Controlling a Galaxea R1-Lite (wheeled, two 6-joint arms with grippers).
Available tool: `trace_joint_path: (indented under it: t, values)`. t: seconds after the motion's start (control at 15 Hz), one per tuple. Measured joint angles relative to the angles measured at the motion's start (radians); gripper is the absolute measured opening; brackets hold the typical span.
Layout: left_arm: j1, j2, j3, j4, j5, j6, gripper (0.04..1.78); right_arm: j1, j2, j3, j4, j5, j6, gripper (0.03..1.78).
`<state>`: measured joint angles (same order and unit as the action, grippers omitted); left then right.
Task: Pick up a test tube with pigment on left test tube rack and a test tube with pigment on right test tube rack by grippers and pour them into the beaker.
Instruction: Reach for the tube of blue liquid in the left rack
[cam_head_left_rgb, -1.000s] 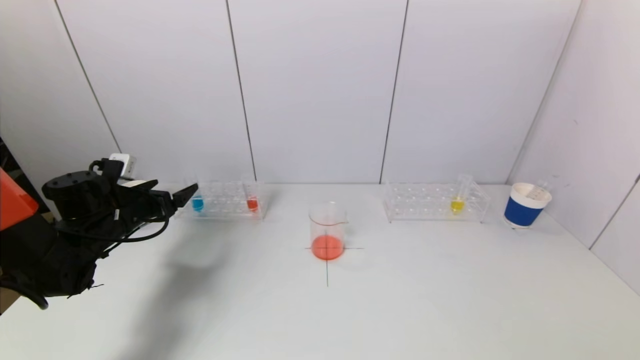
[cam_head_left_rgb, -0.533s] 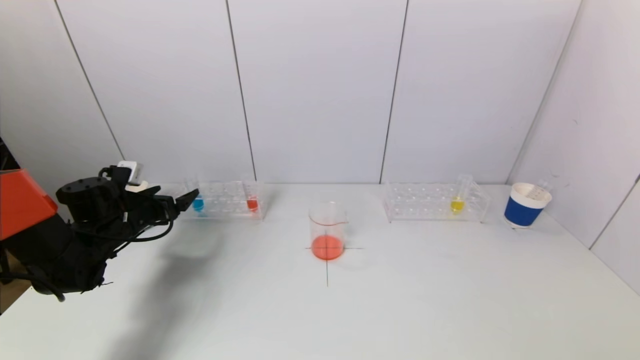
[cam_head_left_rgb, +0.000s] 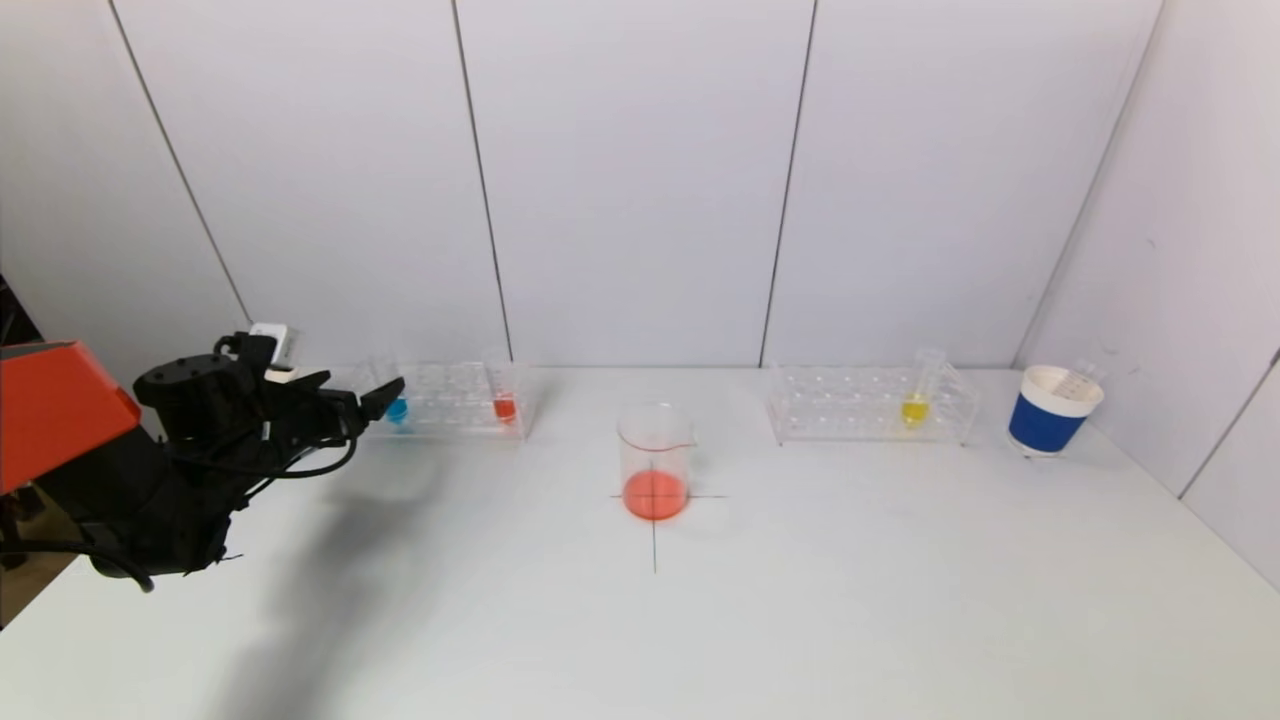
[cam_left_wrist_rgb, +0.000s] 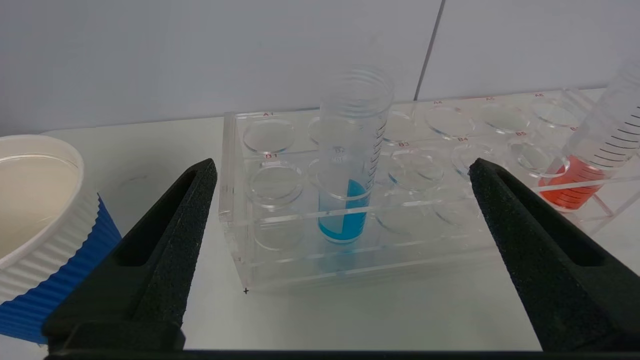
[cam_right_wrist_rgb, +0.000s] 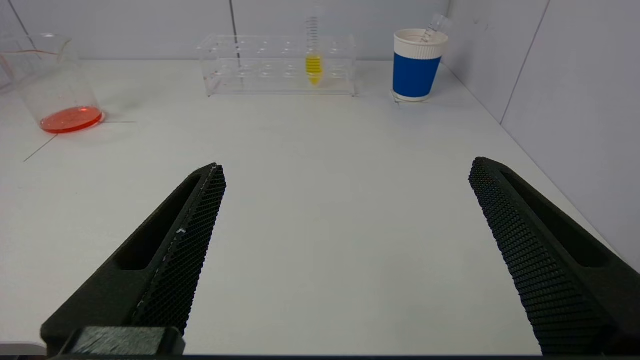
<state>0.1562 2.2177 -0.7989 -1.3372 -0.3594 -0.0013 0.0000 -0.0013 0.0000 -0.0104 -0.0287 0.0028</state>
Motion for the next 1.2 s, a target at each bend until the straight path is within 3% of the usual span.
trace_joint_path:
  t: [1.2]
  values:
    - [-0.014, 0.114, -0.155, -0.006, 0.013, 0.010, 1.76, 0.000, 0.000, 0.000, 0.000, 0.000, 0.000, 1.77]
